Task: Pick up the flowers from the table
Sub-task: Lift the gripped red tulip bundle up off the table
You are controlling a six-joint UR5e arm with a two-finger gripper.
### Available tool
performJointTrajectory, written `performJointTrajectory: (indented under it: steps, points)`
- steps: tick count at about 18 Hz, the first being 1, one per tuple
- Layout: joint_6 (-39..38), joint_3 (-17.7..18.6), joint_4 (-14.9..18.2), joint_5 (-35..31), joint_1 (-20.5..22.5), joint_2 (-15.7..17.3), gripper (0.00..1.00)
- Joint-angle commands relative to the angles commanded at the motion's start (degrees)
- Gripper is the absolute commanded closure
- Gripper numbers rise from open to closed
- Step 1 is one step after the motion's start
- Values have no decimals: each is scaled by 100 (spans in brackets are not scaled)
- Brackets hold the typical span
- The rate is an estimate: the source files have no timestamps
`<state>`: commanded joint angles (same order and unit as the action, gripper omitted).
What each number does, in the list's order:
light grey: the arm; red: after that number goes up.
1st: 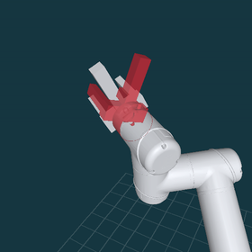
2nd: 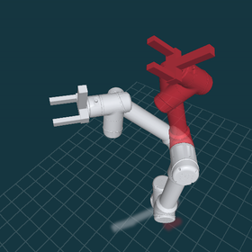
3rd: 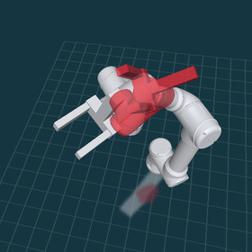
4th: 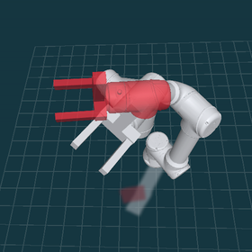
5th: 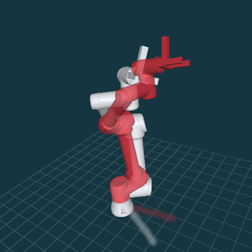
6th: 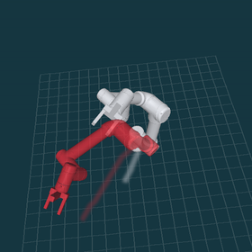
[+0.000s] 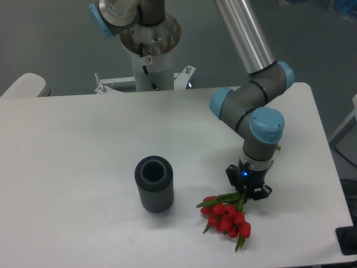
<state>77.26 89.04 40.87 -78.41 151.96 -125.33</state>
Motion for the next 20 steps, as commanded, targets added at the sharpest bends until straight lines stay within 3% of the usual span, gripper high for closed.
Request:
performJointTrajectory:
  steps: [12, 16, 20]
  points:
    - [-632, -704, 70, 2917, 544, 246, 90]
    - [-1106, -897, 62, 3489, 712, 281, 90]
    - [-1353, -994, 53, 3630, 712, 299, 90]
